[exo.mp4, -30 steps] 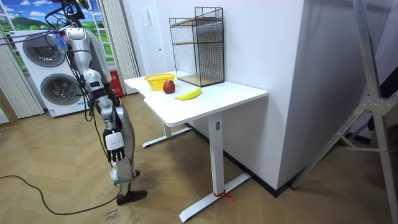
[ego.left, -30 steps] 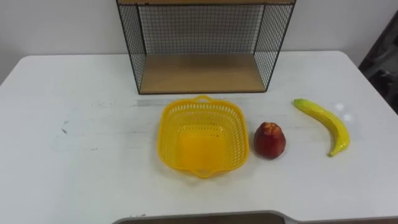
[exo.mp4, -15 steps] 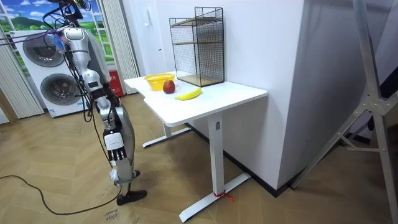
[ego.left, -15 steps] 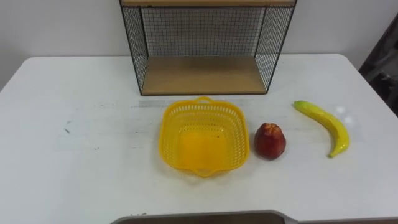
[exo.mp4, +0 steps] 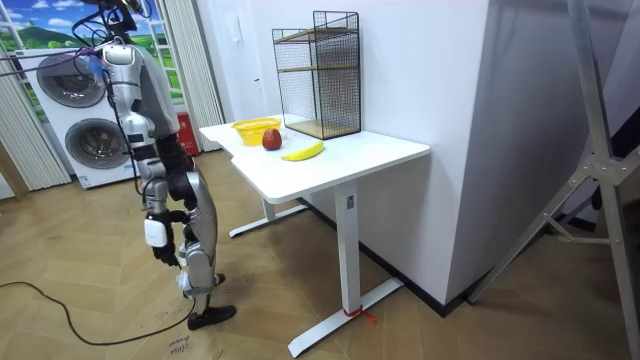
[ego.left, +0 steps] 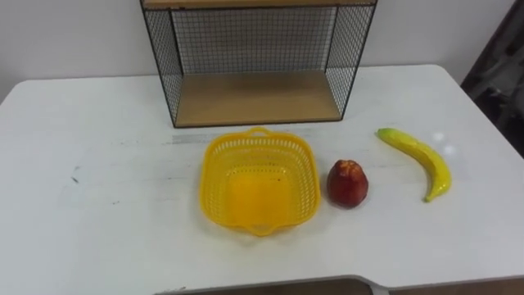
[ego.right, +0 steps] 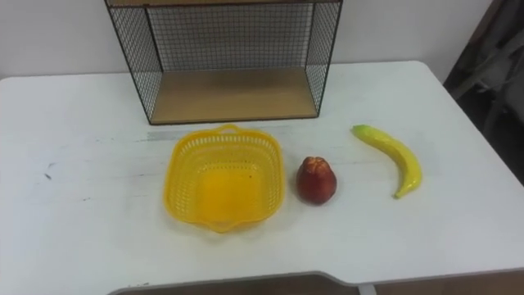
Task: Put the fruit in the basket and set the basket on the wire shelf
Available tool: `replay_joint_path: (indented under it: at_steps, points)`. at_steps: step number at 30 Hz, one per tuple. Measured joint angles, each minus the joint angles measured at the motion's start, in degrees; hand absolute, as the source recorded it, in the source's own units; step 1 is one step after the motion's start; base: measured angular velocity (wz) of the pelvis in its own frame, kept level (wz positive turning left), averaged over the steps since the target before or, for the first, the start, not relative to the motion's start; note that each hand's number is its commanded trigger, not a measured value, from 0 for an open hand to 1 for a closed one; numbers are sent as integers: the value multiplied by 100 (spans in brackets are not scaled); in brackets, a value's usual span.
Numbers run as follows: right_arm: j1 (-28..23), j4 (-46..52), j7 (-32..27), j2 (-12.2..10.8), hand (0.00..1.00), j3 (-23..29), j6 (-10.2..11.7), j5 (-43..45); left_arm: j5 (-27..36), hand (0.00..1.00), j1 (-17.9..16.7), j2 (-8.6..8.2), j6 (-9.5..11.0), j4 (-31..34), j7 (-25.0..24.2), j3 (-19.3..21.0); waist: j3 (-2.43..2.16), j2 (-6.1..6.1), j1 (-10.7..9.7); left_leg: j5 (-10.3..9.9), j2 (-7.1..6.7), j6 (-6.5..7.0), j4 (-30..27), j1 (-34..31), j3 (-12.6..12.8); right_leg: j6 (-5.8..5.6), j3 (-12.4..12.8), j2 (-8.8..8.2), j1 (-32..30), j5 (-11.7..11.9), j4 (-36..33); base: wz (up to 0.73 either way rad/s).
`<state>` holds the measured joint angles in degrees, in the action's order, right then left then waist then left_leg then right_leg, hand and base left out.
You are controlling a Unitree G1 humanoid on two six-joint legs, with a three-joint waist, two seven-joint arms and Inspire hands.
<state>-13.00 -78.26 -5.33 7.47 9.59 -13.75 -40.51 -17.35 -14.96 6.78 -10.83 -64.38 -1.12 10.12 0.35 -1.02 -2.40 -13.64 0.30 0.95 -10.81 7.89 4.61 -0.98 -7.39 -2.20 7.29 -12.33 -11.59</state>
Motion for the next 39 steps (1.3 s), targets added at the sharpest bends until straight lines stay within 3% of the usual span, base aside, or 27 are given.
replay_joint_path:
  at_steps: [4, 7, 10, 13, 18, 23, 27, 31, 39]
  points:
    - [3, 314, -302, 14, 0, 1246, 203, -1649, 221, 0, -133, 53, 153, 38, 89, 486, 5, -84, -135, -3, 6, -2, 13, -33, 27, 4, 80, 22, -33, 8, 81, -7]
    - [136, 558, -598, 117, 0, 1773, 464, -2278, 412, 0, -249, 134, 252, 43, 315, 547, -5, -121, -269, -5, 0, 1, -30, -46, 30, 0, 73, 19, -38, 16, 89, 0]
    - [372, 600, -913, 258, 0, 2230, 678, -2447, 435, 0, -264, 184, 318, 41, 492, 578, -19, -145, -346, -6, -6, 2, -46, -79, 22, 3, 64, 20, -39, 19, 77, 7]
    - [443, 1024, -1298, 334, 0, 2363, 803, -2440, 416, 0, -333, 180, 386, 193, 597, 577, -50, -192, -349, -6, -4, 1, -41, -65, 26, 7, 89, 27, -33, 19, 59, 0]
    - [513, 1979, -2088, 502, 0, 2823, 1040, -2393, 270, 0, -358, 188, 408, 257, 735, 579, -48, -228, -364, -4, -6, -1, -4, -15, 46, 8, 123, 27, -40, 8, 3, -4]
    - [528, 3402, -3224, 541, 0, 2990, 1477, -1756, 304, 0, -351, 214, 521, 266, 785, 579, -47, -286, -322, -5, -5, 0, -71, -140, 72, 3, 177, 30, -191, -9, -36, -4]
    - [649, 4702, -4017, 600, 0, 2983, 1812, -744, 256, 0, -335, 220, 677, 318, 836, 556, -30, -272, -329, -4, -7, 1, -90, -272, 61, 5, 197, 34, -328, 3, -92, 0]
    - [741, 5595, -4671, 704, 0, 2753, 1991, 516, 257, 0, -331, 263, 721, 321, 846, 391, -19, -248, -211, -3, -7, 1, -92, -285, 65, 12, 216, 40, -336, 9, -99, -1]
    - [734, 7368, -4821, 840, 0, 2018, 2063, 2178, 267, 0, -259, 303, 756, 294, 817, 166, -9, -201, -103, -1, -7, 0, -71, -333, 82, 12, 232, 42, -431, 10, -92, -1]
